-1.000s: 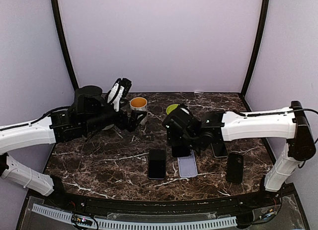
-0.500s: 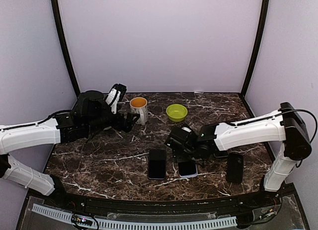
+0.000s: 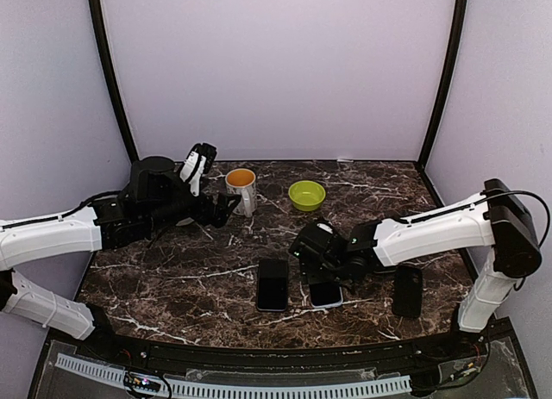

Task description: Put the phone into the phone case

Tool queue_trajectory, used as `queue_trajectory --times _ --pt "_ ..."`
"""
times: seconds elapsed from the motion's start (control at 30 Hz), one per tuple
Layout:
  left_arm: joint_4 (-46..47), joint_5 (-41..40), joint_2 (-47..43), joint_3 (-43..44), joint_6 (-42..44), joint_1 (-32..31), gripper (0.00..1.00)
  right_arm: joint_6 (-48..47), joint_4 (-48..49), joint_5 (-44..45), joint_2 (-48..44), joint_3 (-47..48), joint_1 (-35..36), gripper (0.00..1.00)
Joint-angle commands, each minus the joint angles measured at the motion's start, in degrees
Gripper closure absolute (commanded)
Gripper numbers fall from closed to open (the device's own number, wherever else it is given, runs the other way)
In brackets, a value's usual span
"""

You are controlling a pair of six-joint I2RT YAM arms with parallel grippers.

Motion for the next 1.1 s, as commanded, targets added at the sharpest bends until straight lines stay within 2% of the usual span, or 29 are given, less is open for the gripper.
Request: queue_trajectory --times 0.0,0.23,0.43,0.57,0.77,0.87,1.07 --pt "1.47 -0.24 -1.28 -0.71 1.15 0.27 0.01 -3.54 7.24 3.15 -4.98 -1.22 0.53 1.00" --pt "1.60 0.23 -1.02 -0.79 1.76 0.25 0.01 -11.41 15.38 9.43 -15.31 -2.36 1.80 1.00" --pt "1.73 0.08 -0.76 -0.89 2.27 0.26 0.01 -21.96 22.64 8.68 -21.07 -2.32 2.36 1.00" --pt "1.74 0.13 -0.61 -0.90 2.36 0.28 0.01 -31.39 30.99 2.37 -26.05 -3.89 3.22 1.00" --pt "1.74 0.12 -0.38 -0.90 2.37 0.32 0.01 -45.58 43.16 -19.60 -33.05 -7.79 3.48 1.00" --pt "1.74 0.14 -0.29 -0.90 2.37 0.25 0.01 -48.29 42.60 -22.96 -34.16 -7.39 3.45 1.00" --pt "1.74 0.28 -0.05 -0.90 2.37 0.29 0.01 -49.66 38.97 -23.80 -33.48 -4.44 3.46 1.00"
